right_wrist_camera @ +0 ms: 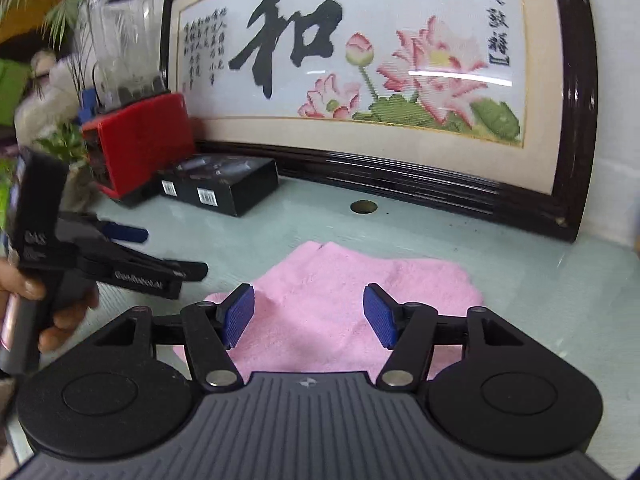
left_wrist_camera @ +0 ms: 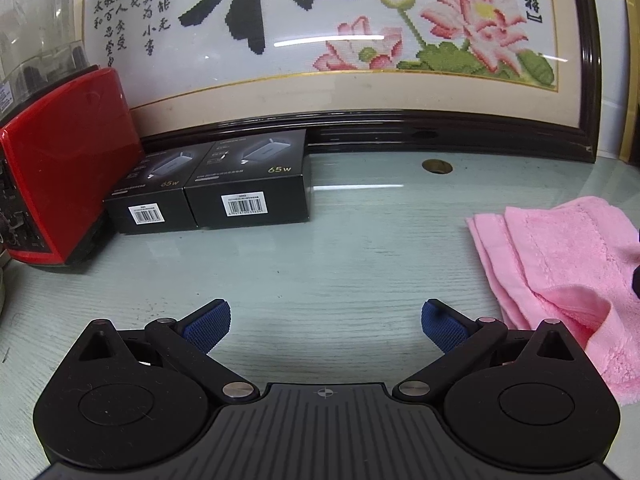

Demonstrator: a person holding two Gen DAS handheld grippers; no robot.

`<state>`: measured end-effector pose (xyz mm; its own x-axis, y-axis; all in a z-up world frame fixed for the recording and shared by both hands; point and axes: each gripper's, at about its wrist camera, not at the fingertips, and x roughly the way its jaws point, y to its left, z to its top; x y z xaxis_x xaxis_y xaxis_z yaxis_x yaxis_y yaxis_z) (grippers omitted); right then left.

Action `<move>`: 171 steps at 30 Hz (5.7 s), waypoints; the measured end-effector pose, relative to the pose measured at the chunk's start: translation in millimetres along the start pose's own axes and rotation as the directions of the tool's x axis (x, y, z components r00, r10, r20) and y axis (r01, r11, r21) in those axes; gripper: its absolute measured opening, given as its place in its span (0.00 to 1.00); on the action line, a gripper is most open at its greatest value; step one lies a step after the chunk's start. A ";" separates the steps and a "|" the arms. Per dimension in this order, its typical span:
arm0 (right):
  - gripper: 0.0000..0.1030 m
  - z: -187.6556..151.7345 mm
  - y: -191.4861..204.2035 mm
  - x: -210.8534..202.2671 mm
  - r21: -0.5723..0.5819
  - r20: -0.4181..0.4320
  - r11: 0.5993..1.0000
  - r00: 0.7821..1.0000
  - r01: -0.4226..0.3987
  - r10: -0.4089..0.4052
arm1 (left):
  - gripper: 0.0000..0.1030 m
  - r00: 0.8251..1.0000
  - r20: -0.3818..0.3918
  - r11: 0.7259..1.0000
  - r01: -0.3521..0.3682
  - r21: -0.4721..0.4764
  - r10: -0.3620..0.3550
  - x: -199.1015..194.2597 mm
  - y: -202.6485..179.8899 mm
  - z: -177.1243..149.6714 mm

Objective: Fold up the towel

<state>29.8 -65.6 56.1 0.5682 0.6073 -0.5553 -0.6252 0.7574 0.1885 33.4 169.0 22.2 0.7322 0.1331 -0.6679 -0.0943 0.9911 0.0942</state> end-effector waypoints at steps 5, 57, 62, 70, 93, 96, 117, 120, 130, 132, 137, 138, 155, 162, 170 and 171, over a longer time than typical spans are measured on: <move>0.61 -1.0 12.8 10.2 0.019 -0.010 0.998 0.998 -0.063 0.064 | 1.00 1.000 0.007 1.000 0.002 -0.020 -0.002 -1.7 4.0 1.1; 0.74 -56.2 -79.2 -29.7 0.422 0.018 0.856 0.946 -0.300 0.323 | 1.00 0.984 0.134 0.938 0.067 0.339 -0.119 -18.4 -63.1 -28.0; 0.77 -53.4 -84.8 -44.7 0.434 0.112 0.824 0.929 -0.364 0.352 | 1.00 0.986 0.141 0.940 0.035 0.340 -0.088 -17.8 -61.0 -27.5; 0.81 -60.5 -106.7 -21.6 0.604 0.179 0.684 0.906 -0.409 0.384 | 1.00 0.934 0.292 0.971 0.160 0.179 -0.208 -40.5 -45.3 -11.7; 0.89 -53.2 -102.1 -39.0 0.523 0.275 0.735 0.901 -0.432 0.335 | 0.98 0.960 0.035 0.961 0.276 0.030 -0.277 8.2 -67.0 10.5; 0.90 -52.3 -99.2 -36.7 0.504 0.275 0.728 0.885 -0.466 0.376 | 1.00 0.956 0.086 0.960 0.279 0.033 -0.281 -7.5 -51.9 9.2; 0.95 24.5 -105.8 61.2 0.522 -0.014 0.827 0.968 -0.207 0.251 | 1.00 0.989 0.048 0.973 0.129 0.192 -0.140 -0.1 -53.6 -6.4; 0.95 22.5 -118.1 80.8 0.534 0.016 0.816 0.968 -0.219 0.250 | 1.00 0.990 0.054 0.973 0.119 0.197 -0.132 -0.2 -53.2 -6.4; 0.95 20.8 -100.3 52.6 0.448 0.080 0.824 0.934 -0.346 0.349 | 1.00 0.995 0.055 0.983 0.074 0.170 -0.085 3.7 -43.8 -4.9; 0.97 19.9 -88.3 49.6 0.411 0.068 0.834 0.925 -0.369 0.375 | 1.00 0.995 0.056 0.982 0.073 0.172 -0.084 4.3 -44.1 -5.7; 0.96 9.7 -81.3 66.6 0.421 -0.036 0.867 0.950 -0.267 0.310 | 1.00 0.996 0.064 0.985 0.051 0.167 -0.063 4.5 -42.6 -6.5; 0.96 10.0 -79.7 62.9 0.414 -0.029 0.870 0.951 -0.268 0.307 | 1.00 0.997 0.061 0.987 0.031 0.157 -0.041 5.8 -40.7 -5.8; 0.98 -8.8 -47.2 12.3 0.398 0.101 0.710 0.796 -0.582 0.596 | 1.00 0.986 0.159 0.999 0.034 0.042 -0.041 -22.2 -8.8 1.7; 0.98 -17.6 -20.7 43.9 0.400 -0.061 0.771 0.825 -0.495 0.562 | 1.00 0.991 0.130 0.993 -0.022 -0.117 0.037 -15.4 15.4 8.3; 0.99 -8.7 -2.3 31.2 0.340 -0.038 0.759 0.798 -0.555 0.601 | 1.00 0.991 0.111 0.935 -0.029 -0.354 0.073 -16.5 59.3 9.9; 0.99 -10.0 1.7 37.9 0.342 -0.069 0.775 0.808 -0.532 0.585 | 1.00 0.991 0.112 0.925 -0.023 -0.378 0.070 -16.6 64.5 9.4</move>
<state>45.0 -43.7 27.2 0.0564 0.9175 -0.3938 -0.6038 0.3455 0.7184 21.5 230.7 46.3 0.7945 0.2011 -0.5730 -0.3592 0.9164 -0.1765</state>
